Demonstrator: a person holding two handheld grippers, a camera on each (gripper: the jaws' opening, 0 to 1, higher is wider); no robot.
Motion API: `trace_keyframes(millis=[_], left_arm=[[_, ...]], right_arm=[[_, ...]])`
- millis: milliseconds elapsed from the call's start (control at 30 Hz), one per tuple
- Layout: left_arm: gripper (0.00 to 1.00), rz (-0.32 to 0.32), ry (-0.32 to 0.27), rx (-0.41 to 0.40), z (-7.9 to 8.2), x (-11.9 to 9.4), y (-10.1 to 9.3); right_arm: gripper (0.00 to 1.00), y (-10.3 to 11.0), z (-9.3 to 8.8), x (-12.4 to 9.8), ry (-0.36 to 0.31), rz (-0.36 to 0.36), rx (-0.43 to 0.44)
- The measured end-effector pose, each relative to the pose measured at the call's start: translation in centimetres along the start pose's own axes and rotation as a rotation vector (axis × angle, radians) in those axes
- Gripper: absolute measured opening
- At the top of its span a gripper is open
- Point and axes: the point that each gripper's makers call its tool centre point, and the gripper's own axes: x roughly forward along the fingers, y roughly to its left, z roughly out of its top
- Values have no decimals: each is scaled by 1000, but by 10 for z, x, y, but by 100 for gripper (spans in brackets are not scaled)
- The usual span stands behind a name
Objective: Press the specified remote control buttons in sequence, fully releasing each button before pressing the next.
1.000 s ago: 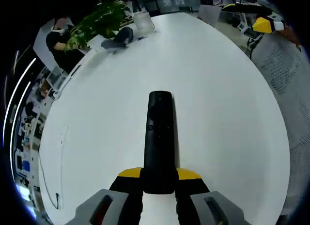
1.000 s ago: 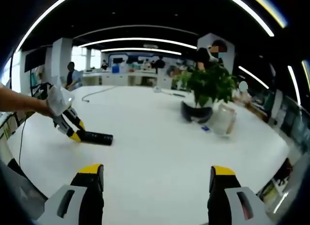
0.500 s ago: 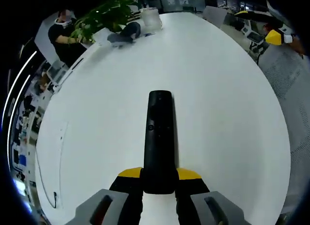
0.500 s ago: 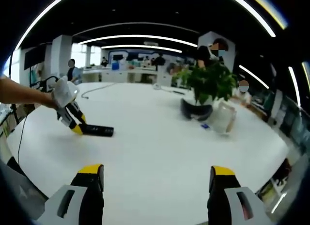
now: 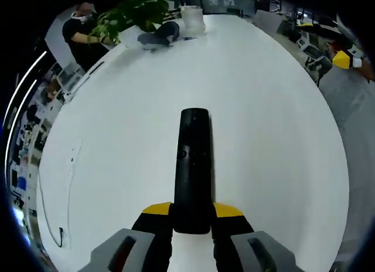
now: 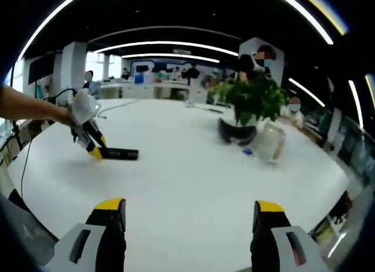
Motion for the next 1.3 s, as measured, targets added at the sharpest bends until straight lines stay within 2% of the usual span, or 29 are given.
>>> trace_keyframes(millis=[67, 233, 300, 367, 433, 500, 567, 667, 733, 800, 933, 1067, 1167, 1300], left_arm=[[24, -4, -10, 9, -1, -2, -3], [33, 56, -34, -11, -1, -5, 4], [36, 83, -44, -45, -2, -6, 6], [37, 114, -55, -154, -5, -7, 8], [39, 150, -92, -217, -6, -8, 10], [51, 186, -151, -269, -6, -9, 13], [58, 219, -164, -352, -12, -10, 14], [62, 266, -196, -401, -15, -15, 13], [63, 295, -262, -429, -11, -23, 9], [69, 278, -315, -491, -8, -25, 1], [73, 275, -375, -535, -4, -35, -14], [87, 249, -440, -599, -5, -39, -32], [87, 252, -460, -619, -10, -45, -43], [94, 318, -559, -646, -9, -65, -48]], right_arm=[[89, 0, 0, 0, -1, -1, 1], [89, 0, 2, -1, -11, -1, 7], [89, 0, 3, -1, -14, -1, 8], [89, 0, 4, -2, -19, 0, 9], [89, -1, 5, -2, -24, -2, 12], [89, -2, 6, -2, -29, -2, 15], [89, -1, 7, -3, -34, 2, 16], [89, -2, 8, -4, -44, 3, 16], [90, -3, 8, -4, -48, 3, 20], [90, -3, 9, -5, -55, 4, 23], [89, -2, 11, -7, -67, 11, 25], [90, -1, 12, -7, -74, 17, 27], [90, 0, 12, -7, -78, 24, 28], [92, 0, 16, -8, -93, 19, 28]])
